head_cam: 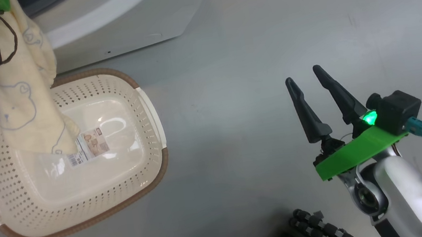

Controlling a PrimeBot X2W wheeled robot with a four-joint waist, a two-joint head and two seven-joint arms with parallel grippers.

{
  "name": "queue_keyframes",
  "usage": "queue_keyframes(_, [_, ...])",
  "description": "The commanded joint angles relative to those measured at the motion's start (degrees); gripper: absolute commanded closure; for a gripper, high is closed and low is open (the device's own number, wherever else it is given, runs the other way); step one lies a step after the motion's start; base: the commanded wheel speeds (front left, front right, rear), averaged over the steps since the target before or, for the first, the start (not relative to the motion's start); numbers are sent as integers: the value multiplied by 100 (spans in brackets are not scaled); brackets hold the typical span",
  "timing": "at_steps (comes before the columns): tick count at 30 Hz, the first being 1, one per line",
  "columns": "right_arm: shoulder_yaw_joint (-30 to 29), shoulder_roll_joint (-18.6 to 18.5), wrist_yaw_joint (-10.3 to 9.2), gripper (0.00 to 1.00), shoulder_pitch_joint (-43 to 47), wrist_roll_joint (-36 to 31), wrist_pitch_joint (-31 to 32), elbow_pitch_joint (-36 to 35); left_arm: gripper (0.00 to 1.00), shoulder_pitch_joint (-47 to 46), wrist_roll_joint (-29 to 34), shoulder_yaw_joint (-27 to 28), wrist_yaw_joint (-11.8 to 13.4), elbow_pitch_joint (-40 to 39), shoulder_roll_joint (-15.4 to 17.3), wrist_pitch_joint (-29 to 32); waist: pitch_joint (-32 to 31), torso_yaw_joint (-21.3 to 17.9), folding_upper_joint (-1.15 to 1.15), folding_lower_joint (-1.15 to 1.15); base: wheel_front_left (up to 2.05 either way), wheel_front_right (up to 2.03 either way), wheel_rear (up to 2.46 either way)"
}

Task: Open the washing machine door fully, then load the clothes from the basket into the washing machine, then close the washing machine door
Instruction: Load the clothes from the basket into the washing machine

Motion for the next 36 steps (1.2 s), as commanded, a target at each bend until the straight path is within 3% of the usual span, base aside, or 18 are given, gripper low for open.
queue_keyframes(1, [98,-1,-16,0,24,26,-38,-135,100,-415,10,33,-36,-76,218,20,142,-59,0,0,0,0,0])
queue_keyframes(15, [280,81,-16,0,21,116,-38,-144,100,-1606,-89,-354,-82,680,481,83,940,-182,0,0,0,0,0])
queue_keyframes(24, [476,111,-16,0,16,165,-38,-108,100,-2321,-274,-691,-85,1136,401,137,1144,-166,0,0,0,0,0])
queue_keyframes(31, [652,127,-16,0,2,207,-38,-49,100,-2688,-439,-881,-86,1741,240,699,1154,-222,0,0,0,0,0])
queue_keyframes(36, [747,136,-16,0,5,240,-38,2,100,-2927,-428,-1033,-86,1966,156,783,1140,-268,0,0,0,0,0])
